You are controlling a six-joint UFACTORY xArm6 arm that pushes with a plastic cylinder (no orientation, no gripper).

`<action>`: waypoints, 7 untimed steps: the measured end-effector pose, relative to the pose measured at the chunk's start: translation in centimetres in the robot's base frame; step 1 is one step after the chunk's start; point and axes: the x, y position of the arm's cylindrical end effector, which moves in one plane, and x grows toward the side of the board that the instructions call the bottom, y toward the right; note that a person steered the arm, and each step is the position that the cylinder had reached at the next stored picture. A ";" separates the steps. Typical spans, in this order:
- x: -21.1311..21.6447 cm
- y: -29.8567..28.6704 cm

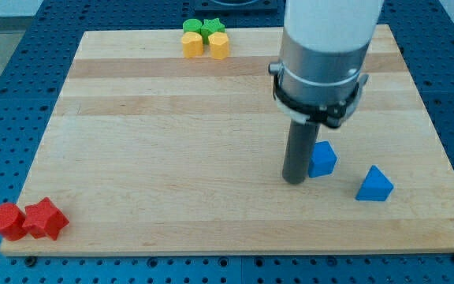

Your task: Move the blue blocks to the center left

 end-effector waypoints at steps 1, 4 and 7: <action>5.5 0.9; 4.3 12.6; -1.2 3.7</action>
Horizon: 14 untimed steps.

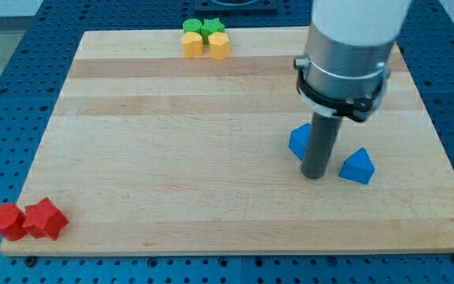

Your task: Move the blue blocks to the center left

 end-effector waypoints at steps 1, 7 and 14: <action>2.9 5.4; -9.2 -4.9; -1.8 6.4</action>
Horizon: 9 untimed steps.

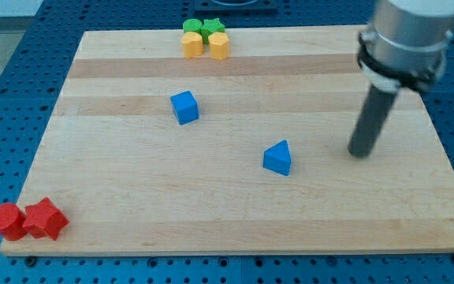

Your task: Move the blue blocks to the center left

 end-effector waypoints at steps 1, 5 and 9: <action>1.4 -6.1; -4.9 -25.2; -6.1 -21.6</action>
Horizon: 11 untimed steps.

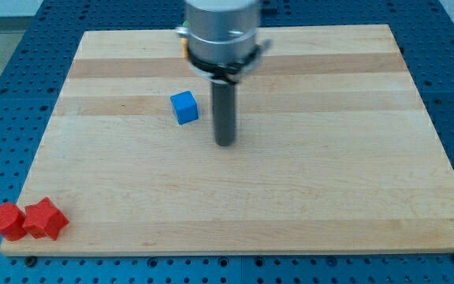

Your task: Move the blue blocks to the center left

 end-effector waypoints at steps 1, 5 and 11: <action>-1.0 -1.0; -6.2 -2.2; -8.4 -22.0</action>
